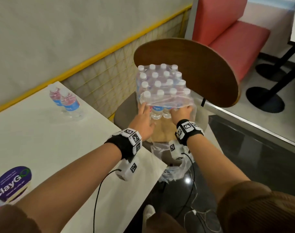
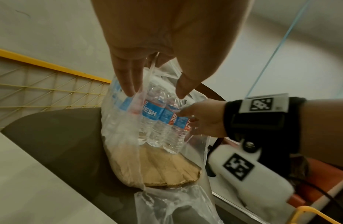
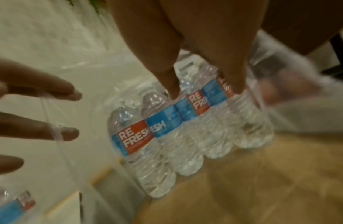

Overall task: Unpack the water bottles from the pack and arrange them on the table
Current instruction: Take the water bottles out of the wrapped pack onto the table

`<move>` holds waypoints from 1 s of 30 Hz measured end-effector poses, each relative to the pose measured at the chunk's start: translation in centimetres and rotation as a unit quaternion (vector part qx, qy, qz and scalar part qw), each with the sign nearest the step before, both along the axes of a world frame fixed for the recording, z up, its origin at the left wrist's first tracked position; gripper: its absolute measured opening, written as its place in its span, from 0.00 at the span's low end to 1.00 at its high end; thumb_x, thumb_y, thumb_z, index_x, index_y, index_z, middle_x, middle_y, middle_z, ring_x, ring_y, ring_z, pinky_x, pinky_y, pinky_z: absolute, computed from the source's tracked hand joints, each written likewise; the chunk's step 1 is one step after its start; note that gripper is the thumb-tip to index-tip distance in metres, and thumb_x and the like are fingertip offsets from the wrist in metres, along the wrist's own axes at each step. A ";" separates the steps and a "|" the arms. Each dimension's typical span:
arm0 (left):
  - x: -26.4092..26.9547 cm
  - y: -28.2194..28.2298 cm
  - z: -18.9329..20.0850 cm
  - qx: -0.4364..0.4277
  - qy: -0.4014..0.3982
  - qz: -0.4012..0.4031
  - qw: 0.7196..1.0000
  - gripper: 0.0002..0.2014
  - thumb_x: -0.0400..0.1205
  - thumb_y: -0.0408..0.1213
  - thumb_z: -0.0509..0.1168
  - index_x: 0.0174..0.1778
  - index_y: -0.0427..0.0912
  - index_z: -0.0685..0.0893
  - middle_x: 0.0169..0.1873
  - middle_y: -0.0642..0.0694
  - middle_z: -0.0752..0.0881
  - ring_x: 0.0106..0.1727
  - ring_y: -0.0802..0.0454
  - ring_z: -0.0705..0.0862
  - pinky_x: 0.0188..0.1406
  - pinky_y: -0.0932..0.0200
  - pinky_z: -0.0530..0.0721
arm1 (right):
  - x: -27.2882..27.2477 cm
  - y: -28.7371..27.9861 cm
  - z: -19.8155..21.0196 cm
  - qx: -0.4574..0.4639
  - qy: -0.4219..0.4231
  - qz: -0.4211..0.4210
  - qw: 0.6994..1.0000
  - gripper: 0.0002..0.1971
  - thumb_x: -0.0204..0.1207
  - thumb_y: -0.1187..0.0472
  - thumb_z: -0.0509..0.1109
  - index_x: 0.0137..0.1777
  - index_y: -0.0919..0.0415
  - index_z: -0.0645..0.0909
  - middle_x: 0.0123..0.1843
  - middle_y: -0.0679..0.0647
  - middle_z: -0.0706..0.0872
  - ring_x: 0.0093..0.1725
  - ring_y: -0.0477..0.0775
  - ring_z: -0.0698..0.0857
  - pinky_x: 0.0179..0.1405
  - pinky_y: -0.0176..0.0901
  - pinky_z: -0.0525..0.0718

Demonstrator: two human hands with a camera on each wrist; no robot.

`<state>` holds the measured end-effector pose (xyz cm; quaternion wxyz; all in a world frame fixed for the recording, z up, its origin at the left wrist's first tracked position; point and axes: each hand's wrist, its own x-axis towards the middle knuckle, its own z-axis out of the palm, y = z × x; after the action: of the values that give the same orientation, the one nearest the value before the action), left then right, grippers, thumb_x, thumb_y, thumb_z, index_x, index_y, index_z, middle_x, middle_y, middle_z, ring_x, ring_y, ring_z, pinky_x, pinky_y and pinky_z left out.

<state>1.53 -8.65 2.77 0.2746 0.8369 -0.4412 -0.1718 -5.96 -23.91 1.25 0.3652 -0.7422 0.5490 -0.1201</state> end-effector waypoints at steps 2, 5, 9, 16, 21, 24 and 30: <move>-0.5 0.4 0.3 -0.012 0.011 0.009 1.000 0.32 0.80 0.36 0.65 0.79 0.41 0.58 0.81 0.50 0.49 0.68 0.43 0.79 0.68 0.50 0.78 | -0.7 0.3 -1.8 0.019 0.060 0.040 0.997 0.39 0.77 0.61 0.67 0.83 0.63 0.50 0.82 0.65 0.58 0.76 0.66 0.68 0.74 0.55 0.68; -0.3 1.3 0.4 -0.009 0.018 -0.002 1.000 0.30 0.81 0.37 0.64 0.78 0.43 0.60 0.80 0.51 0.51 0.56 0.44 0.84 0.61 0.51 0.81 | -2.7 -0.5 -3.3 0.049 0.197 0.145 0.969 0.40 0.79 0.62 0.64 0.84 0.46 0.43 0.84 0.59 0.54 0.78 0.63 0.67 0.77 0.56 0.68; 0.5 1.7 -0.2 0.015 -0.006 -0.033 0.999 0.31 0.82 0.38 0.63 0.80 0.46 0.58 0.82 0.55 0.48 0.66 0.48 0.80 0.59 0.61 0.74 | -1.4 -4.2 -2.9 0.105 0.105 0.060 0.987 0.32 0.80 0.66 0.66 0.81 0.62 0.58 0.78 0.64 0.69 0.73 0.64 0.73 0.66 0.48 0.75; 0.9 0.7 -0.9 -0.019 0.045 -0.016 0.999 0.28 0.79 0.41 0.67 0.74 0.48 0.65 0.78 0.52 0.56 0.71 0.49 0.74 0.68 0.56 0.75 | -2.2 -4.8 -4.0 0.131 0.097 0.024 0.986 0.28 0.83 0.61 0.60 0.81 0.61 0.56 0.73 0.56 0.72 0.73 0.59 0.72 0.69 0.45 0.70; 0.1 0.0 -1.4 -0.033 0.097 0.020 0.995 0.26 0.72 0.50 0.74 0.65 0.51 0.75 0.73 0.52 0.59 0.70 0.56 0.72 0.66 0.66 0.67 | -3.3 -1.4 -4.7 0.181 -0.091 0.049 0.978 0.18 0.72 0.57 0.75 0.60 0.52 0.76 0.55 0.53 0.85 0.54 0.57 0.85 0.58 0.54 0.84; -0.7 -0.9 -1.9 -0.012 0.122 0.037 0.992 0.36 0.68 0.54 0.76 0.69 0.45 0.72 0.72 0.52 0.58 0.67 0.56 0.73 0.66 0.66 0.70 | -4.3 3.8 -4.4 0.236 -0.119 0.183 0.947 0.23 0.70 0.65 0.77 0.62 0.51 0.73 0.53 0.53 0.87 0.49 0.54 0.88 0.51 0.50 0.87; 0.4 -0.3 -3.3 0.046 0.165 0.107 0.979 0.36 0.70 0.43 0.77 0.71 0.38 0.70 0.65 0.40 0.70 0.63 0.43 0.79 0.67 0.56 0.76 | -3.5 6.7 -3.1 0.285 -0.048 0.287 0.913 0.36 0.69 0.71 0.75 0.76 0.60 0.65 0.63 0.55 0.83 0.56 0.51 0.85 0.56 0.40 0.83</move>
<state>1.93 -8.94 -0.50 0.3222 0.8512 -0.2889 -0.2971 -9.45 -17.24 -1.87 0.6058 -0.7256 0.3051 0.1155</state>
